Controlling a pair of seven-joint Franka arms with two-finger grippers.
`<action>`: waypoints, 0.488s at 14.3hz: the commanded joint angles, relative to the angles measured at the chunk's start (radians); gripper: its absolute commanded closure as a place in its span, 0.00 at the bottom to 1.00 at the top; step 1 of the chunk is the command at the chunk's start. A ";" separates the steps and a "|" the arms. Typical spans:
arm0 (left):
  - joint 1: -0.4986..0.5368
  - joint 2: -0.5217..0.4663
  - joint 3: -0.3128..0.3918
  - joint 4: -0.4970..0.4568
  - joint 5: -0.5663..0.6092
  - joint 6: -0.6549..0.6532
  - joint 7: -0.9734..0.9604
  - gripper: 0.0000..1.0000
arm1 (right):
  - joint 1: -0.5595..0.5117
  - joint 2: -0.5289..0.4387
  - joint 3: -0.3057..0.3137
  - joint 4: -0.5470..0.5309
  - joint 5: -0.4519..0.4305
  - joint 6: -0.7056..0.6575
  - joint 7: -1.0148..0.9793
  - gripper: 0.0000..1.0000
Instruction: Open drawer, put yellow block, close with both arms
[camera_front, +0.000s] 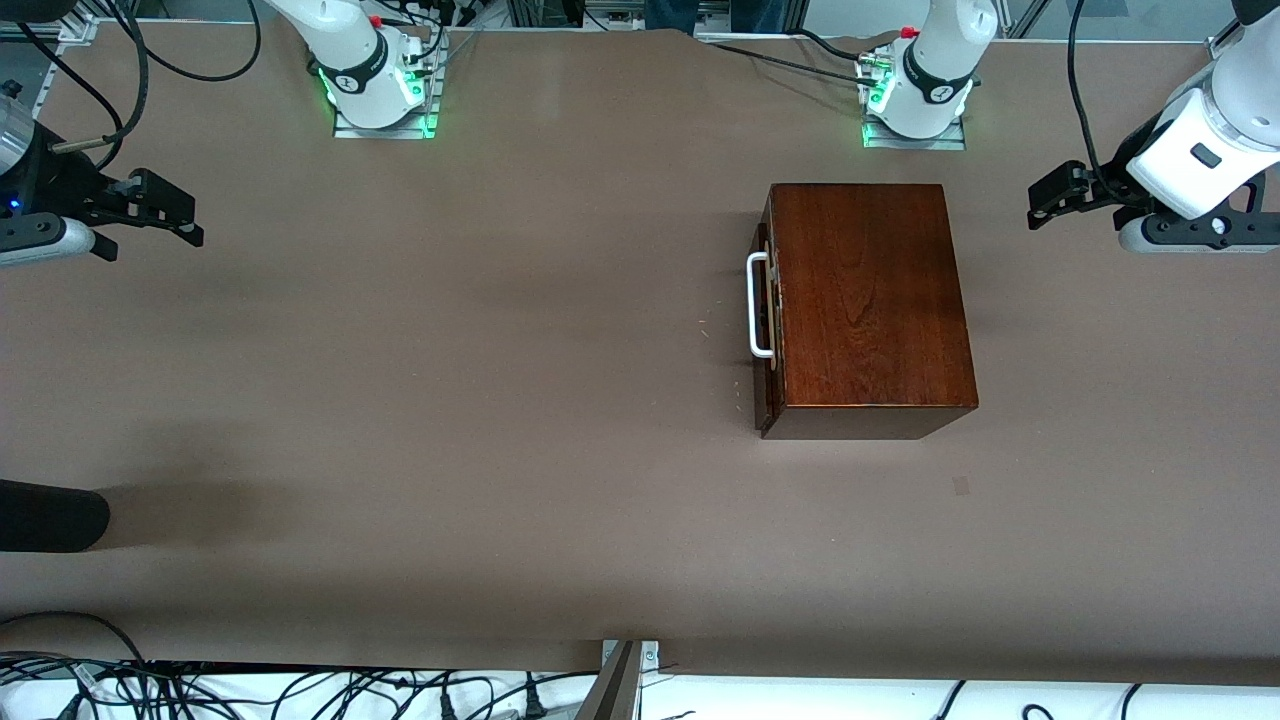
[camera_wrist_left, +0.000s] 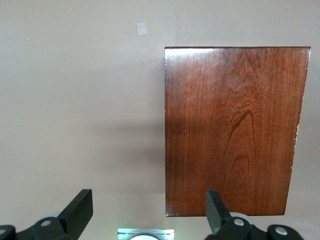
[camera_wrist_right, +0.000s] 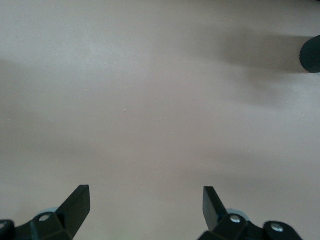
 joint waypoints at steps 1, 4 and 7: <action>0.022 -0.014 -0.004 -0.008 0.006 0.000 0.026 0.00 | -0.001 -0.005 0.008 0.003 -0.008 -0.003 0.011 0.00; 0.022 -0.014 -0.004 -0.008 0.005 0.000 0.024 0.00 | 0.002 -0.003 0.008 0.005 -0.009 0.016 0.011 0.00; 0.020 -0.014 -0.005 -0.008 0.005 0.001 0.024 0.00 | -0.002 0.017 0.004 0.009 0.005 0.036 0.012 0.00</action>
